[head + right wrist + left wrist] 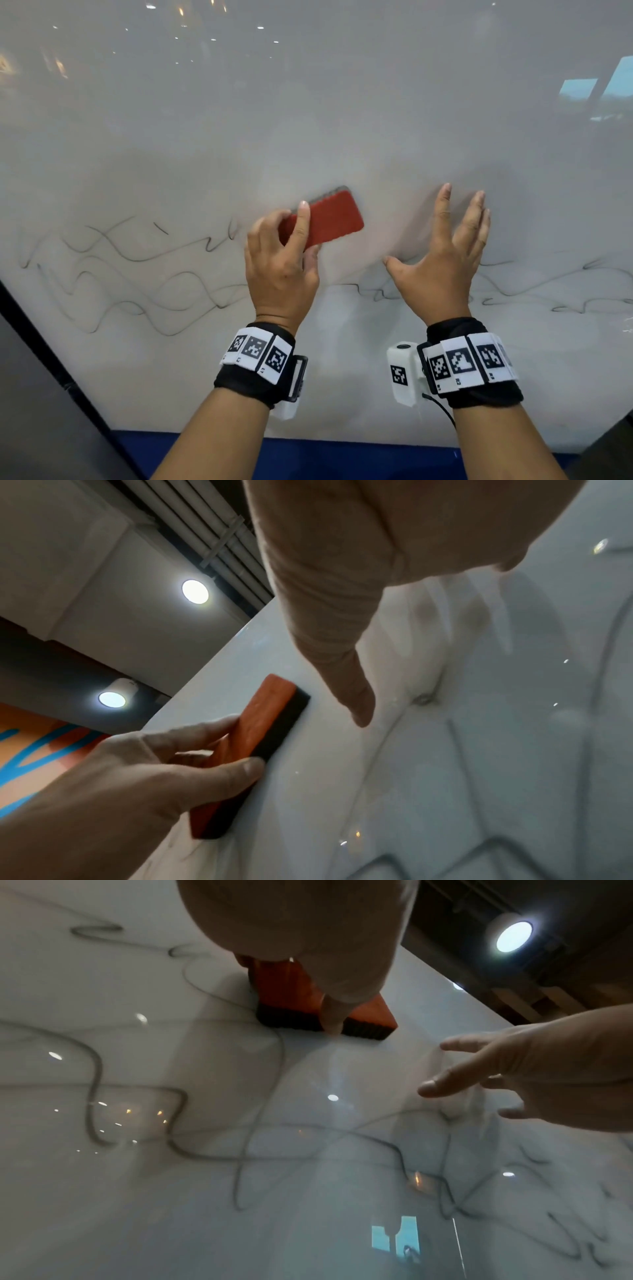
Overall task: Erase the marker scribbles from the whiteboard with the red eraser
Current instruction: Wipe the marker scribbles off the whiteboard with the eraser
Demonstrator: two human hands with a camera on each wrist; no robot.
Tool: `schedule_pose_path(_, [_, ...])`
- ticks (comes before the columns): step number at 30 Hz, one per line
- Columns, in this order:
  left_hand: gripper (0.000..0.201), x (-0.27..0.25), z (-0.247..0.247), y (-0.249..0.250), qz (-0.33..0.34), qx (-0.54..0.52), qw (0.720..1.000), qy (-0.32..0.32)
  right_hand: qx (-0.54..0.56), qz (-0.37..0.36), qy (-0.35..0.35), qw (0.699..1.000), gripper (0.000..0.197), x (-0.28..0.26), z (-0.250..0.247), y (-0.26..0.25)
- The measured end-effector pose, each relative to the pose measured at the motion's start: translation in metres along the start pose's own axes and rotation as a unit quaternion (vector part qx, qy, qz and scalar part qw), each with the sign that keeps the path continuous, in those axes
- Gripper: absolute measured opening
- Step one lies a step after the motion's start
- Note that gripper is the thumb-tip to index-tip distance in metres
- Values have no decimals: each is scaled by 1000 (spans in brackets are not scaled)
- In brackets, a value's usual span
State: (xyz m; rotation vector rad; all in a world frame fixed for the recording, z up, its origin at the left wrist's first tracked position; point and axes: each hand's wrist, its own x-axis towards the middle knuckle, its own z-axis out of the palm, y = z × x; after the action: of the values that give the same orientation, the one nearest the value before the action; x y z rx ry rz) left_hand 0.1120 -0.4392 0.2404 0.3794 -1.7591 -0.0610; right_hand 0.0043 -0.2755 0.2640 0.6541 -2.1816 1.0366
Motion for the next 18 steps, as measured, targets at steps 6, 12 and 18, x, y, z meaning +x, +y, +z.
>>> schedule_pose_path(6, [61, -1, -4, -4, -115, -30, 992, 34, -5, -55, -25, 998, 125, -18, 21, -41])
schedule_pose_path(12, [59, -11, -3, -1, -31, -15, 999, -8, -5, -45, -13, 999, 123, -17, 30, -49])
schedule_pose_path(18, [64, -10, -11, -24, -188, -24, 981, 47, -15, -49, -14, 999, 124, -17, 32, -47])
